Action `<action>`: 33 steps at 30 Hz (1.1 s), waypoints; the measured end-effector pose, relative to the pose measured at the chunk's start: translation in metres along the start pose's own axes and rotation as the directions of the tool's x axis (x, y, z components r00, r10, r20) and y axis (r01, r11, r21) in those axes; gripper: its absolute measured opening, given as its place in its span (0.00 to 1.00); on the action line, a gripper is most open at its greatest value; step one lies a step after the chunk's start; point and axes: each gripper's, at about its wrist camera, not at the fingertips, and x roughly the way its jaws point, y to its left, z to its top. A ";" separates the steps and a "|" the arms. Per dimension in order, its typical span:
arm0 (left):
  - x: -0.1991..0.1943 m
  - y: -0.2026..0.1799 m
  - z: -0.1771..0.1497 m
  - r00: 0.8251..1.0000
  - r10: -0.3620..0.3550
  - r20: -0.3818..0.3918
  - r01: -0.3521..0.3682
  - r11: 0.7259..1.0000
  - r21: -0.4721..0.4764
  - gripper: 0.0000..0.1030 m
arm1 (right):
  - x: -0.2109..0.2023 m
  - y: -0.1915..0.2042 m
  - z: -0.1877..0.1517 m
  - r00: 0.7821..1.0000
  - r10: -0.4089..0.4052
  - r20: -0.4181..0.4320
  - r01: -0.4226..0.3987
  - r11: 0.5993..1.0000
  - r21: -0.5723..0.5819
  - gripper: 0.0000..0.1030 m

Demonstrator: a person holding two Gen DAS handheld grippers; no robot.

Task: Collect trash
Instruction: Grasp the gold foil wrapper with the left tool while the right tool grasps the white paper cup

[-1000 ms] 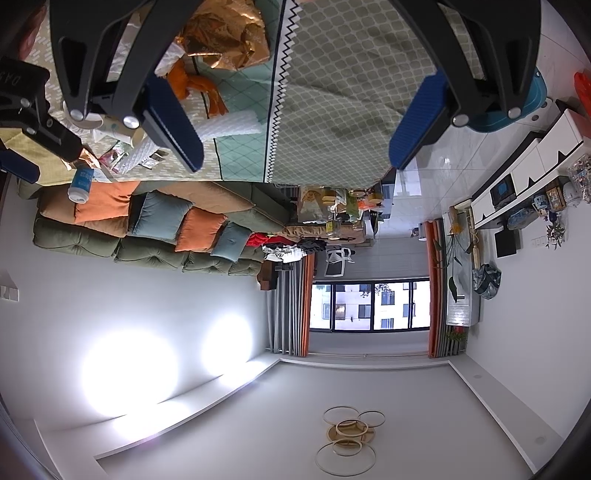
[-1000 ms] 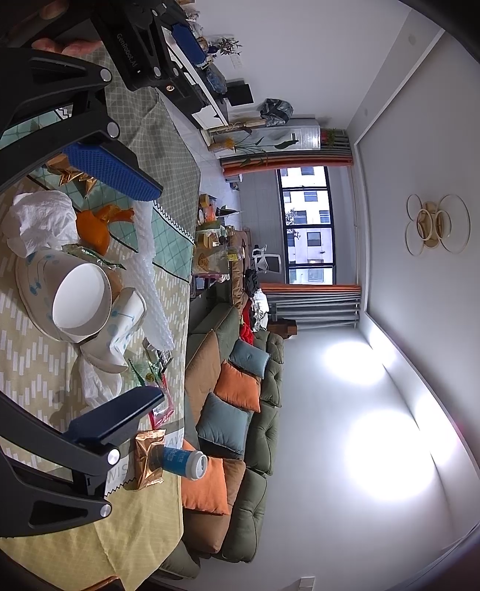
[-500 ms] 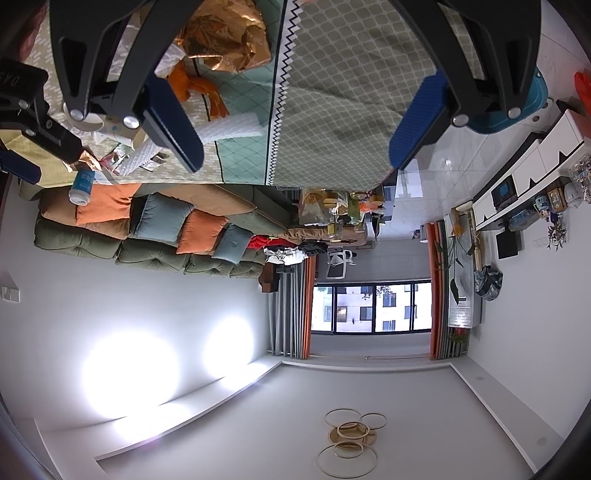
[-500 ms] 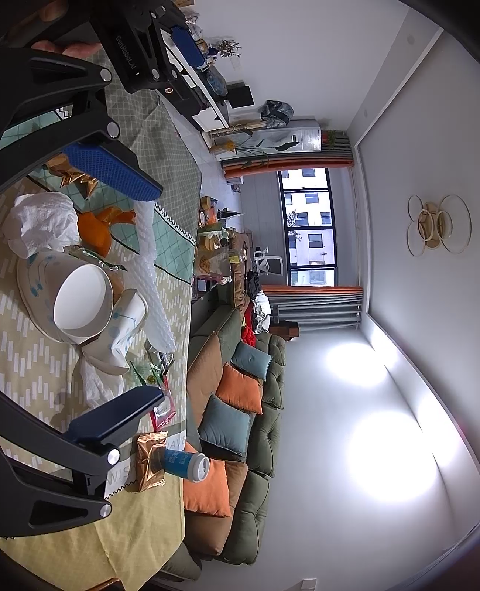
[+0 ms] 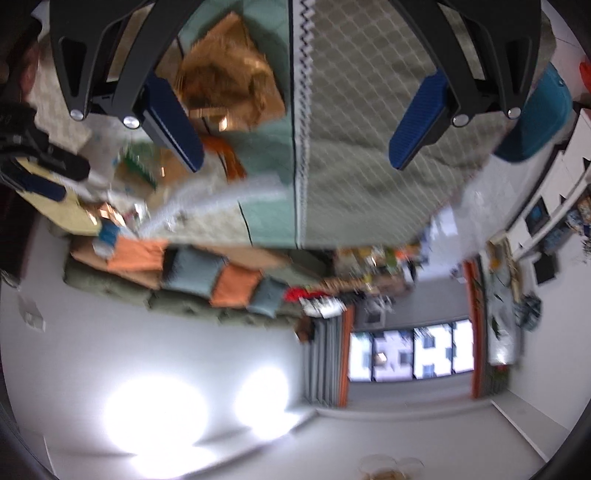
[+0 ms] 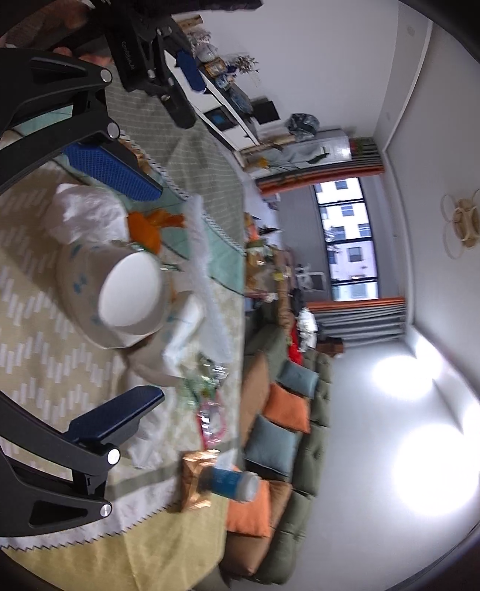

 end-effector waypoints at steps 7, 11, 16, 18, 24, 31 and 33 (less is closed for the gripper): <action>0.010 0.004 -0.029 0.974 -0.160 -0.163 0.163 0.987 0.002 0.80 | 0.018 -0.029 -0.005 0.990 0.098 -0.103 -0.089 0.992 0.093 0.61; 0.019 -0.002 -0.039 0.943 -0.237 -0.235 0.240 0.971 -0.016 0.56 | 0.013 -0.032 -0.001 0.989 0.108 -0.097 -0.097 0.989 0.108 0.59; 0.027 -0.002 -0.051 0.889 -0.350 -0.294 0.339 0.936 -0.090 0.24 | 0.003 -0.039 0.007 0.990 0.115 -0.083 -0.106 0.989 0.105 0.54; 0.031 -0.003 -0.053 0.886 -0.358 -0.295 0.346 0.933 -0.096 0.17 | -0.001 -0.040 0.011 0.991 0.116 -0.073 -0.109 0.989 0.098 0.42; 0.040 0.004 -0.053 0.876 -0.385 -0.289 0.360 0.923 -0.136 0.09 | -0.007 -0.045 0.018 0.994 0.093 -0.056 -0.088 0.993 0.081 0.42; 0.029 0.012 -0.036 0.888 -0.393 -0.239 0.364 0.918 -0.158 0.07 | -0.021 -0.046 0.032 0.993 0.116 -0.004 -0.115 0.989 0.095 0.42; 0.023 0.013 -0.029 0.894 -0.394 -0.215 0.363 0.916 -0.170 0.07 | -0.025 -0.045 0.037 0.991 0.132 0.011 -0.132 0.987 0.096 0.42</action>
